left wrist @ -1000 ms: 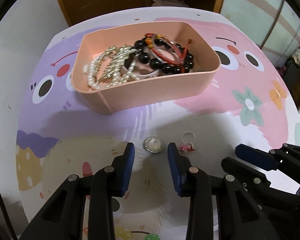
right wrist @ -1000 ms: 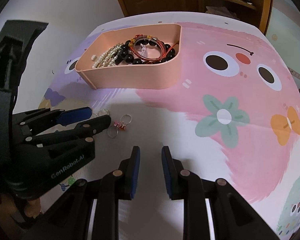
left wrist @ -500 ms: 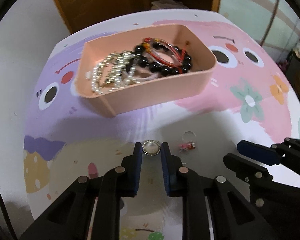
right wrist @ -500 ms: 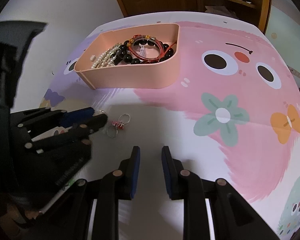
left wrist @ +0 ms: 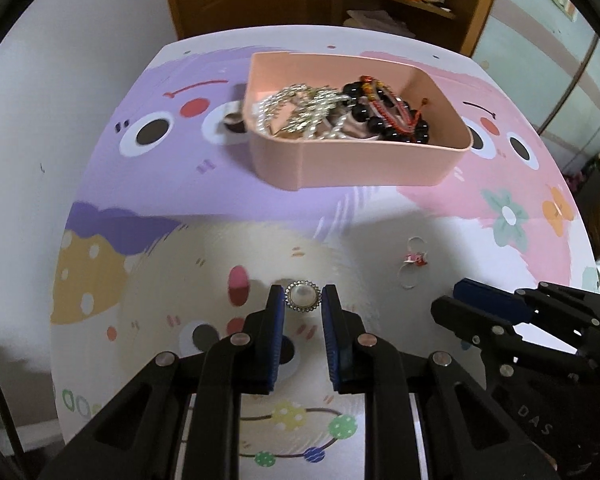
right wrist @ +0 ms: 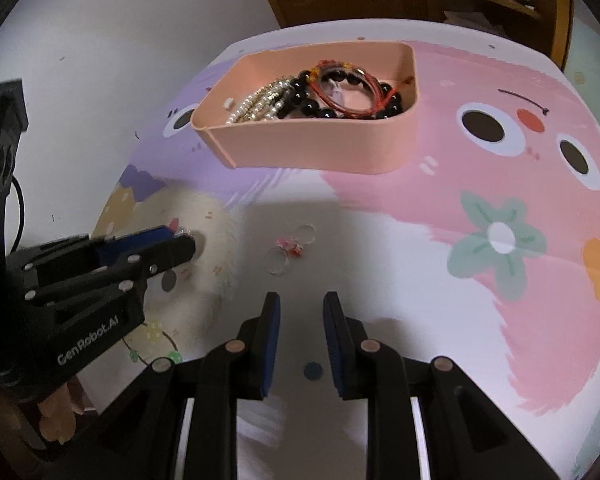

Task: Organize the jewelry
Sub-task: 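Lift the pearl ring with the left gripper while the right approaches the silver rings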

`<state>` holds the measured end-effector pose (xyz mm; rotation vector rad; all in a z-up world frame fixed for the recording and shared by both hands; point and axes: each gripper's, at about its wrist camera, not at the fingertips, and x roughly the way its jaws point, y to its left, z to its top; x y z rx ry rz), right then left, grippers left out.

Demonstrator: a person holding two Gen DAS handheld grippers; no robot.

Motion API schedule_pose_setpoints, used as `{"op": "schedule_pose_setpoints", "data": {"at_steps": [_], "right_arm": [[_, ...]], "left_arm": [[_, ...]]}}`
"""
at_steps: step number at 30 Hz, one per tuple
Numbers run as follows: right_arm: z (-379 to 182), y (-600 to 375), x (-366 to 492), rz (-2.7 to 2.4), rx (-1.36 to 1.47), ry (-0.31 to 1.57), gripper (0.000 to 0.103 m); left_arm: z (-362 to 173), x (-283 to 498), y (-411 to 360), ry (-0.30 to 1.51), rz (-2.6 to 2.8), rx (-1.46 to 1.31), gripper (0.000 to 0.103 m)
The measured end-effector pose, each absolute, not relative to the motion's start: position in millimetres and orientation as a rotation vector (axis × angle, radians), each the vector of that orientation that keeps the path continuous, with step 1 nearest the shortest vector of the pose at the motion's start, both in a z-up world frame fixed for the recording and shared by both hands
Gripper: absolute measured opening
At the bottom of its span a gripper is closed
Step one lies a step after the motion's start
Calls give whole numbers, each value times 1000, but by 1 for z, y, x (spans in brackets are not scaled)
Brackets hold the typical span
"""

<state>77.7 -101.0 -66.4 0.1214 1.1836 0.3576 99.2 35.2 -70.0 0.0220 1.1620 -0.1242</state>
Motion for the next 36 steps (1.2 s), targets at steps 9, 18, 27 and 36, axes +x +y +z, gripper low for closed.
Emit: {"op": "schedule_pose_setpoints", "data": {"at_steps": [9, 18, 27, 36], "right_arm": [[-69, -74, 87, 398, 81, 1169, 23], [-70, -62, 99, 376, 27, 1141, 23], [-70, -53, 99, 336, -64, 1104, 23], [-72, -48, 101, 324, -90, 1062, 23]], "left_arm": [[-73, 97, 56, 1163, -113, -39, 17], [-73, 96, 66, 1156, -107, -77, 17], [-75, 96, 68, 1156, -107, -93, 17], [-75, 96, 72, 1155, -101, -108, 17]]}}
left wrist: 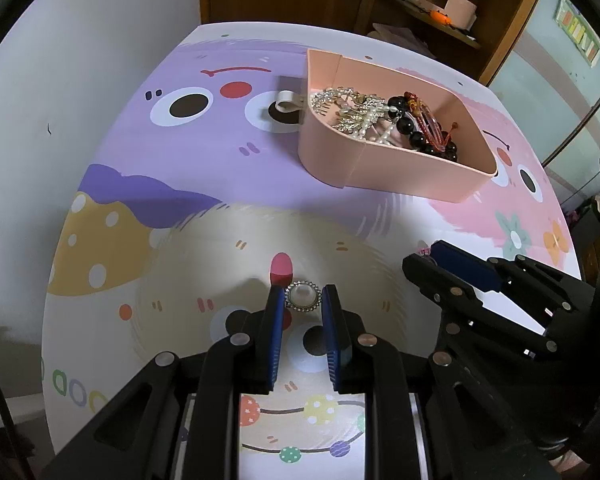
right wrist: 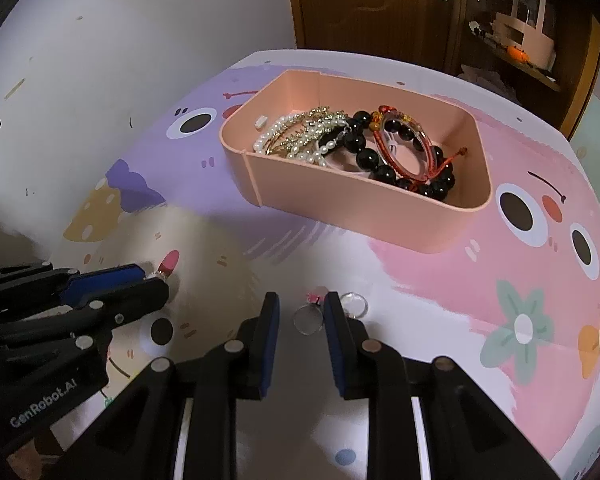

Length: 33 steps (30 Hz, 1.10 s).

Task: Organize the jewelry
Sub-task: 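Lift the pearl ring with the left gripper while the right approaches the silver rings, then close the right gripper on a silver ring while the left carries the pearl ring to the box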

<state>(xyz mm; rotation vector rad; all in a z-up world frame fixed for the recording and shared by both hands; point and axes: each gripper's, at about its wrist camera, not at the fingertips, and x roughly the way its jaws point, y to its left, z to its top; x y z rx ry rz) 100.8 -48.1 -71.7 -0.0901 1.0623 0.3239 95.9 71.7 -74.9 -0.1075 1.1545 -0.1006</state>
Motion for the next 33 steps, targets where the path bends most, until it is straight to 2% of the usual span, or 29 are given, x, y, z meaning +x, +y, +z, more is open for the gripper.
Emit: {"op": "schedule_pose_setpoints", "data": {"at_steps": [4, 6, 10, 22, 33], "right_arm": [[-72, -47, 100, 329, -101, 1049, 22], [-72, -48, 100, 334, -96, 1046, 14], [-71, -52, 100, 354, -75, 1049, 7], [-54, -59, 89, 412, -48, 1019, 7], [-2, -102, 107, 422, 90, 957, 7]], "left_arm": [[-74, 96, 71, 1153, -104, -101, 17], [-74, 96, 70, 1152, -106, -100, 17], [-74, 96, 70, 1153, -106, -101, 17], [-60, 98, 63, 1133, -121, -89, 17], [-14, 129, 61, 1067, -175, -113, 17]]}}
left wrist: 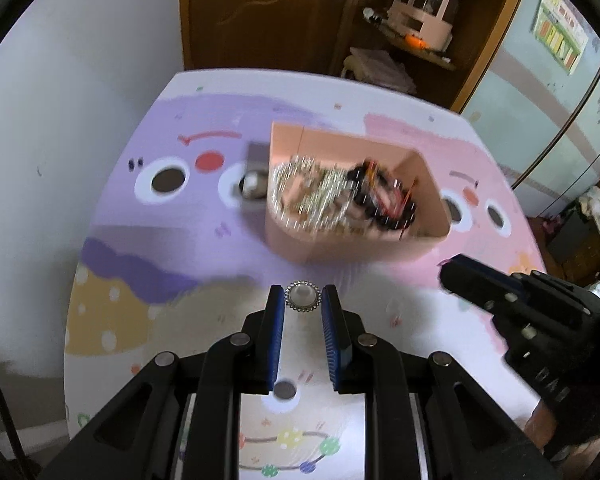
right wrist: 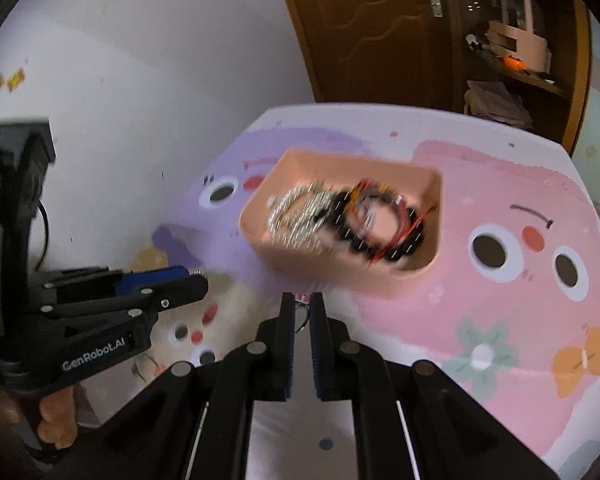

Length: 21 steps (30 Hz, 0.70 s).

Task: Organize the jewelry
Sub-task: 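Close the right gripper on a silver ring while the left carries the pearl ring to the box, then release the pearl ring into the pink box with the left gripper while the right drops its ring in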

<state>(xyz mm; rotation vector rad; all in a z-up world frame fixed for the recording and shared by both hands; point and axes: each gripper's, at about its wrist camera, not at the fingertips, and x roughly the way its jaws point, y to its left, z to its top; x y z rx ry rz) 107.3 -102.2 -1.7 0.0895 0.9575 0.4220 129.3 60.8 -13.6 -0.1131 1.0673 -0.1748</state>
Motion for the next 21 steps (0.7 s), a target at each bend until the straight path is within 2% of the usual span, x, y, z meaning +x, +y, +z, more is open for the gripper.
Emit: {"op": "schedule_pose_setpoints", "data": {"at_steps": [8, 21], "right_arm": [[23, -146, 161, 390, 263, 949, 7], [-9, -152, 194, 388, 339, 1100, 7]], "left_arm": [[-5, 186, 52, 1109, -241, -193, 17], [-49, 227, 17, 1242, -317, -304, 17]]}}
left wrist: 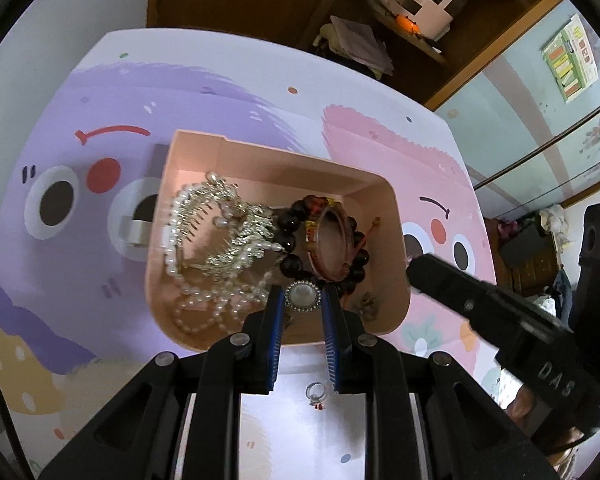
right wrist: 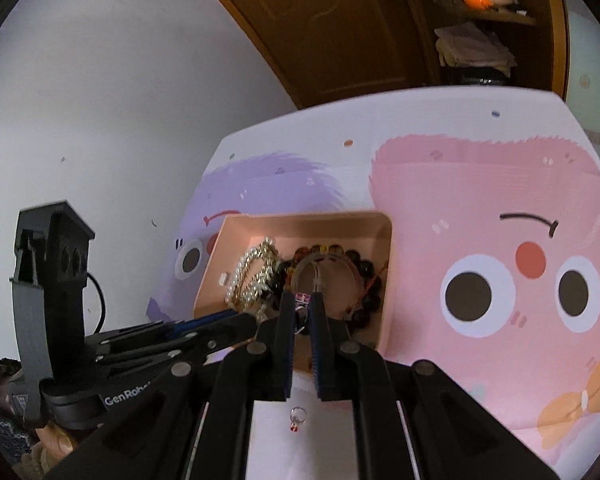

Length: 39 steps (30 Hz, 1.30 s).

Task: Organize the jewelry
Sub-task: 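Release the pearl ring into the pink box with the left gripper while the right drops its ring in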

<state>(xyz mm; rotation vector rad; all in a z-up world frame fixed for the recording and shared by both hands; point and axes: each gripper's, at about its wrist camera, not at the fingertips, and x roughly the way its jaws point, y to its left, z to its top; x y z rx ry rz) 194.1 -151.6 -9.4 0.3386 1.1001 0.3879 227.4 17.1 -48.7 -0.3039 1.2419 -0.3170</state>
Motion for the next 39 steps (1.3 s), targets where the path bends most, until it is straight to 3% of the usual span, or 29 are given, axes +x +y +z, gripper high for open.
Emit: {"op": "schedule_pose_setpoints", "data": {"at_steps": [12, 16, 20, 26, 39], "right_arm": [[-26, -153, 192, 365, 353, 1171, 7], [-30, -154, 192, 345, 347, 1187, 7], [-33, -157, 193, 337, 366, 1203, 7], [-33, -160, 191, 325, 387, 1202, 17], [-17, -153, 168, 340, 345, 1152, 17]], "left_arm": [[-54, 222, 14, 1263, -311, -307, 17], [-53, 219, 17, 1259, -297, -308, 25], [-51, 216, 20, 1249, -290, -311, 27], [-41, 208, 21, 1217, -278, -291, 28], [-22, 182, 27, 1148, -244, -241, 31]]}}
